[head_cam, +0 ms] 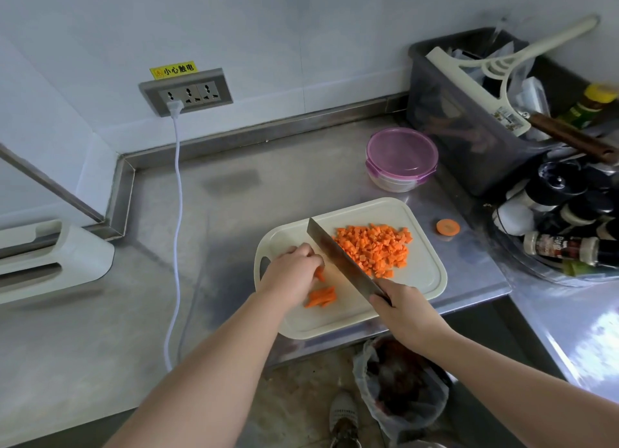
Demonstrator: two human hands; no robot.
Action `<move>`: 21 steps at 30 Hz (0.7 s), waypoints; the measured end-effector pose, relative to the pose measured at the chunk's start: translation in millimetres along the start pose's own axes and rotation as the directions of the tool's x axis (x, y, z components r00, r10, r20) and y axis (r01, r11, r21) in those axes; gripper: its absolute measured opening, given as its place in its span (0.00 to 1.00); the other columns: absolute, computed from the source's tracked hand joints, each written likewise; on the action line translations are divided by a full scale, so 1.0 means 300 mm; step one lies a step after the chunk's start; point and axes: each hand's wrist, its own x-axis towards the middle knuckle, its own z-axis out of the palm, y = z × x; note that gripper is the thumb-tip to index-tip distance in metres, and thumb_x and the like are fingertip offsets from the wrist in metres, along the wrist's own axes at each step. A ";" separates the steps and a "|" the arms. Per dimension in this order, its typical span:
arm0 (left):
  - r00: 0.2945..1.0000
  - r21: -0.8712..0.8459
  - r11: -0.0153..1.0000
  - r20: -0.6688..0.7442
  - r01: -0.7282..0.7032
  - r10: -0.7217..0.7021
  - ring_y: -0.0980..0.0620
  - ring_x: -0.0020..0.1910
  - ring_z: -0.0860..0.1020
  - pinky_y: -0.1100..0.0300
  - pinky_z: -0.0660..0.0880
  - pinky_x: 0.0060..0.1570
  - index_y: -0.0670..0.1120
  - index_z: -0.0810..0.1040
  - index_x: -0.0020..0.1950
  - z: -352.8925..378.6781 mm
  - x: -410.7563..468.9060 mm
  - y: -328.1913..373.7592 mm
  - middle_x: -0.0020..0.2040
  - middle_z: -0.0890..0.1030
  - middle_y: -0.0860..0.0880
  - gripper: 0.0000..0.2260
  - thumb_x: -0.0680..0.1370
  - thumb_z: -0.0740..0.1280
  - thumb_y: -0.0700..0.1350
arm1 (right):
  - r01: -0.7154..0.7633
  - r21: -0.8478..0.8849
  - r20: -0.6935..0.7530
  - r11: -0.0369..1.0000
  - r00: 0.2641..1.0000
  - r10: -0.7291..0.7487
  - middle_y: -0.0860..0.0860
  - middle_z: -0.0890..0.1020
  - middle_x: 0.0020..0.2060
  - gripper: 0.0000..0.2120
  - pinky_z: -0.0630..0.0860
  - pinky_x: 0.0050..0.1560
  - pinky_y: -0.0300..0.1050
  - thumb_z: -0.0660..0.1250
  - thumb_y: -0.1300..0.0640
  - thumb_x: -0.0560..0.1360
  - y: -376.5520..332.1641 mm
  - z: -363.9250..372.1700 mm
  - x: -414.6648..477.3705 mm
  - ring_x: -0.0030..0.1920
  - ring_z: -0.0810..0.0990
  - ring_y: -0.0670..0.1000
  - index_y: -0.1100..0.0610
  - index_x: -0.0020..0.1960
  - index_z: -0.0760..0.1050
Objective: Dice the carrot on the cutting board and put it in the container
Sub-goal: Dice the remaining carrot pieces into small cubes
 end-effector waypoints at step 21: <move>0.973 -0.348 0.909 0.041 0.229 -0.229 0.52 0.57 0.76 0.57 0.73 0.54 0.47 0.74 0.60 0.018 0.005 0.005 0.58 0.76 0.52 0.17 0.75 0.71 0.51 | -0.005 -0.001 0.040 1.000 0.999 0.005 0.47 0.70 0.31 0.16 0.63 0.32 0.38 0.57 0.60 0.80 0.003 0.003 0.026 0.32 0.67 0.45 0.49 0.35 0.63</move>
